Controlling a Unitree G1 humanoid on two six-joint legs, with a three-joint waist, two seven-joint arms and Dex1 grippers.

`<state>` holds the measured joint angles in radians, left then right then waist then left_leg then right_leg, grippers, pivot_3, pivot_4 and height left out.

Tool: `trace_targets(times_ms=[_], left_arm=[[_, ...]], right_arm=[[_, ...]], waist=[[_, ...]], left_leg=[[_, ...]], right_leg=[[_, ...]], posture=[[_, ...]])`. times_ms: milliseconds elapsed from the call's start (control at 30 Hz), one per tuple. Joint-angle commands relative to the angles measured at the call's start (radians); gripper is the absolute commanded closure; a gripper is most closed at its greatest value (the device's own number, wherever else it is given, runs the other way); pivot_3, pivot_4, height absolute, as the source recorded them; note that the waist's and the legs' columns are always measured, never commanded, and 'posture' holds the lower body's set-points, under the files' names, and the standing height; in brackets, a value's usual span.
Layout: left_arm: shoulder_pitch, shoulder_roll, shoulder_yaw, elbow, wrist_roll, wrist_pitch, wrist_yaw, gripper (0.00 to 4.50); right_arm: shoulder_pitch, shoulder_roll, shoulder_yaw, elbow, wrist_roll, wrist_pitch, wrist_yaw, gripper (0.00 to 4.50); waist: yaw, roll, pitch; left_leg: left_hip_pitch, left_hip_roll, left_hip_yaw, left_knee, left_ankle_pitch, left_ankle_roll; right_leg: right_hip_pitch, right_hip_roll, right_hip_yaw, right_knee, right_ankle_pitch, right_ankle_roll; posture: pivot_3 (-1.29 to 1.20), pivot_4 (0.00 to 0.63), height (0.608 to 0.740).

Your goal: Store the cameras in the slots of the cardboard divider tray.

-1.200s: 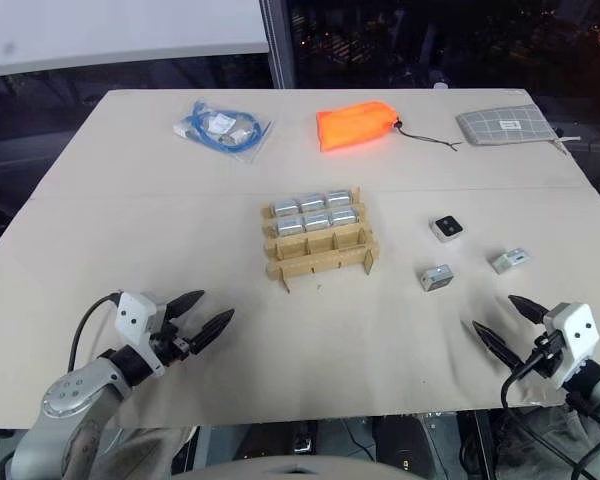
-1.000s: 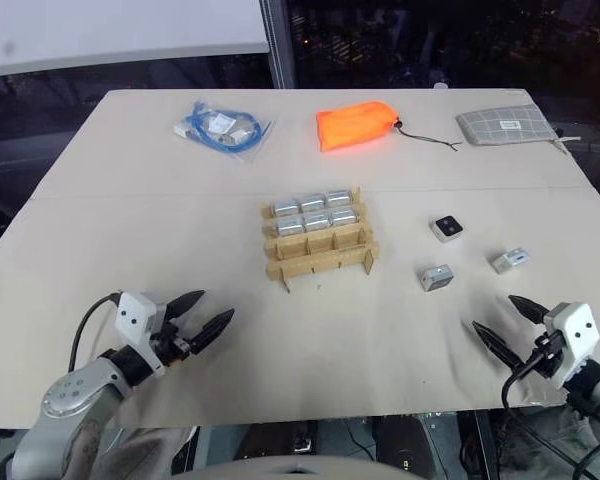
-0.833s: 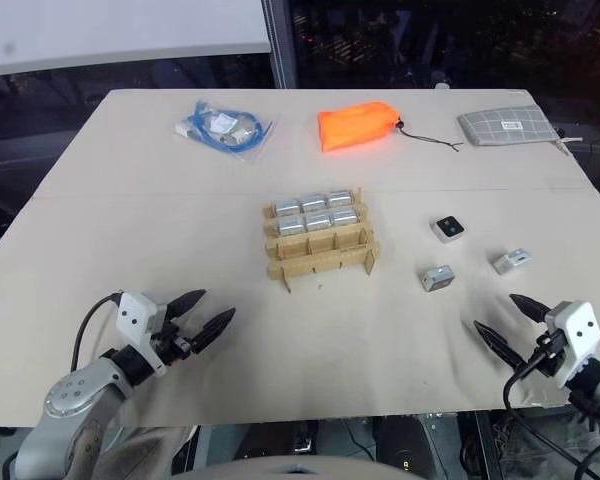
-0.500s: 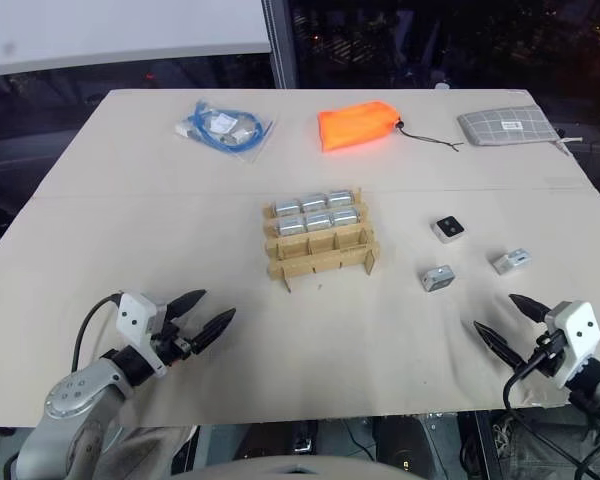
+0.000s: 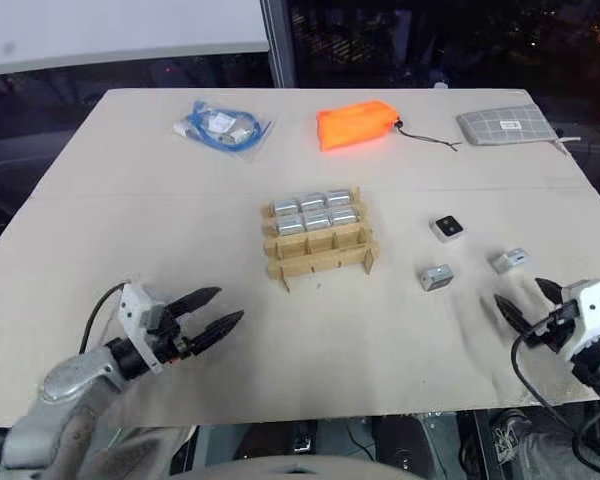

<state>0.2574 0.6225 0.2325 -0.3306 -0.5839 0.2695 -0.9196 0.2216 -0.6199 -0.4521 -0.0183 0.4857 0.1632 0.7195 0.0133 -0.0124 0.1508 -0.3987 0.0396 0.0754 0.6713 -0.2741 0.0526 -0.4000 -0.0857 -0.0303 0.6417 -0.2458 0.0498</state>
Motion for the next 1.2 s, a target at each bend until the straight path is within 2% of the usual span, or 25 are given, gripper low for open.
trace_targets(times_ms=[33, 233, 367, 567, 667, 867, 1033, 1200], left_arm=[[-0.098, 0.151, 0.076, -0.079, -0.162, 0.098, -0.158, 0.68], [-0.207, 0.353, 0.141, -0.079, -0.259, 0.2, -0.306, 0.68], [-0.26, 0.452, 0.159, -0.089, -0.289, 0.249, -0.384, 0.68], [-0.307, 0.527, 0.143, -0.117, -0.265, 0.267, -0.439, 0.68], [-0.33, 0.537, 0.132, -0.105, -0.244, 0.257, -0.453, 0.68], [-0.326, 0.493, 0.107, -0.117, -0.21, 0.234, -0.435, 0.68], [-0.279, 0.456, 0.137, -0.146, -0.199, 0.233, -0.407, 0.68], [-0.248, 0.443, 0.163, -0.167, -0.201, 0.239, -0.389, 0.68]], right_arm=[[-0.071, -0.047, -0.035, 0.048, 0.0, 0.058, -0.029, 0.0], [-0.105, -0.15, -0.033, 0.097, -0.014, 0.067, 0.076, 0.0], [-0.13, -0.305, 0.031, 0.264, -0.184, -0.189, 0.203, 0.0], [-0.385, -0.457, 0.2, 0.62, -0.342, -0.501, 0.396, 0.0], [-0.547, -0.491, 0.315, 0.767, -0.431, -0.635, 0.477, 0.0], [-0.856, -0.466, 0.509, 0.967, -0.602, -0.799, 0.547, 0.0], [-1.014, -0.432, 0.6, 1.078, -0.675, -0.879, 0.572, 0.0], [-1.085, -0.418, 0.647, 1.139, -0.702, -0.919, 0.63, 0.0]], waist=[[0.001, 0.002, 0.0], [-0.002, 0.002, 0.001], [-0.002, 0.003, 0.002], [-0.024, 0.004, 0.006], [-0.031, 0.008, 0.01], [-0.035, 0.011, 0.015], [-0.03, 0.008, 0.018], [-0.026, 0.008, 0.018]], left_leg=[[0.0, -0.001, 0.0, 0.0, 0.0, 0.0], [0.0, -0.001, 0.001, 0.0, 0.0, 0.0], [0.0, -0.002, 0.002, 0.0, 0.0, 0.0], [0.001, -0.002, 0.004, 0.0, 0.001, -0.001], [0.002, -0.002, 0.005, 0.0, 0.003, -0.004], [0.002, -0.001, 0.01, 0.0, 0.003, -0.005], [0.0, 0.0, 0.013, -0.001, 0.003, -0.005], [-0.001, 0.0, 0.014, -0.001, 0.003, -0.005]], right_leg=[[0.0, 0.0, 0.0, 0.0, 0.0, 0.0], [0.0, 0.001, 0.001, 0.0, 0.0, 0.001], [0.0, 0.001, 0.002, 0.0, 0.0, 0.003], [0.0, 0.003, 0.004, 0.0, -0.001, 0.004], [0.0, 0.004, 0.006, 0.0, 0.001, 0.006], [-0.003, 0.006, 0.011, 0.0, 0.001, 0.007], [-0.007, 0.006, 0.013, 0.001, 0.001, 0.007], [-0.007, 0.005, 0.013, 0.001, 0.001, 0.007]], posture=[[0.0, 0.15, 0.74], [0.0, 0.15, 0.74], [0.0, 0.15, 0.74], [0.0, 0.15, 0.74], [0.0, 0.15, 0.74], [0.0, 0.15, 0.74], [0.0, 0.15, 0.74], [0.0, 0.15, 0.74]])
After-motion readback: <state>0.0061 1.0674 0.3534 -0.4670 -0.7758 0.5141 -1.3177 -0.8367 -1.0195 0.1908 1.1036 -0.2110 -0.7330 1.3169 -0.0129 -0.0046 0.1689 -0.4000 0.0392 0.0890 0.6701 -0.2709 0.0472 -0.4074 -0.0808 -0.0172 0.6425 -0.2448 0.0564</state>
